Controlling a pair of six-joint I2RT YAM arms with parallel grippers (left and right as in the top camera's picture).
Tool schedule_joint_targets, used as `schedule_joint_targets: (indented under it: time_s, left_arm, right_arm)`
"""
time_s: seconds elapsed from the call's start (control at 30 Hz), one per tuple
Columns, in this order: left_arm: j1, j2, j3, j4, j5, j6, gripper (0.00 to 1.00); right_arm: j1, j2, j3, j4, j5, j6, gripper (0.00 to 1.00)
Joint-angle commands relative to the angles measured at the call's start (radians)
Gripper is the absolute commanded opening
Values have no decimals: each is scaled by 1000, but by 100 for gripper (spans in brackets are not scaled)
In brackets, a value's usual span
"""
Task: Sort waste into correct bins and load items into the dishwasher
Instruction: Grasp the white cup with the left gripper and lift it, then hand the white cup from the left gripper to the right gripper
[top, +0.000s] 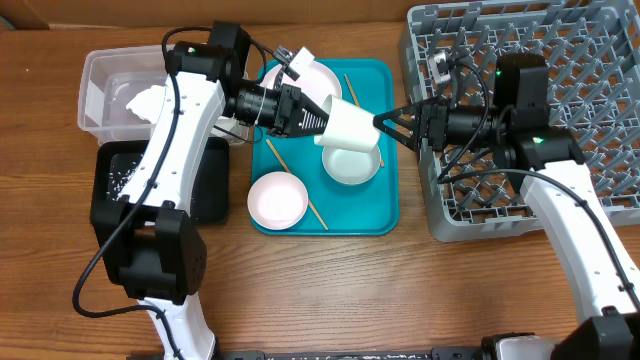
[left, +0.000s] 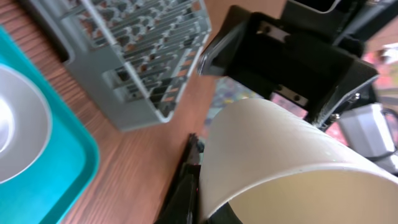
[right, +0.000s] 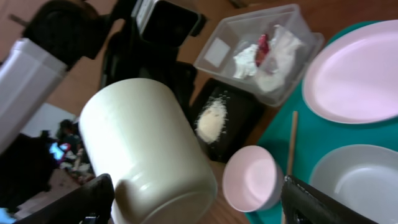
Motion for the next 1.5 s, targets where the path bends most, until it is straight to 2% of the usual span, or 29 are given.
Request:
schedule_joint_targets:
  time_s: [0.0, 0.4, 0.93, 1.0, 1.13, 1.2, 1.27, 1.3, 1.37, 1.47]
  left_arm:
    - [-2, 1, 16, -3, 146, 35, 4]
    - [-2, 1, 16, 39, 180, 26, 4]
    - [-2, 1, 16, 35, 180, 26, 4]
    - [-2, 1, 16, 35, 180, 26, 4]
    - [-3, 1, 16, 35, 177, 26, 5]
    - [-3, 2, 16, 35, 176, 27, 20]
    - [-3, 1, 16, 35, 172, 26, 41]
    - [-3, 1, 16, 36, 166, 26, 47]
    - [-3, 1, 16, 35, 135, 26, 57]
    - [8, 1, 16, 35, 74, 26, 67]
  right_arm:
    - [16, 7, 26, 37, -125, 54, 86]
    - [112, 7, 26, 105, -122, 54, 76]
    - [64, 6, 27, 172, -114, 54, 78]
    - [60, 6, 27, 173, -114, 54, 75]
    - [60, 6, 27, 172, -114, 54, 56]
    - [60, 6, 27, 172, -114, 54, 55]
    - [60, 6, 27, 172, -114, 54, 55]
    - [57, 6, 27, 172, -114, 54, 55]
    - [45, 6, 27, 170, -114, 54, 54]
    - [-8, 6, 27, 143, -111, 54, 51]
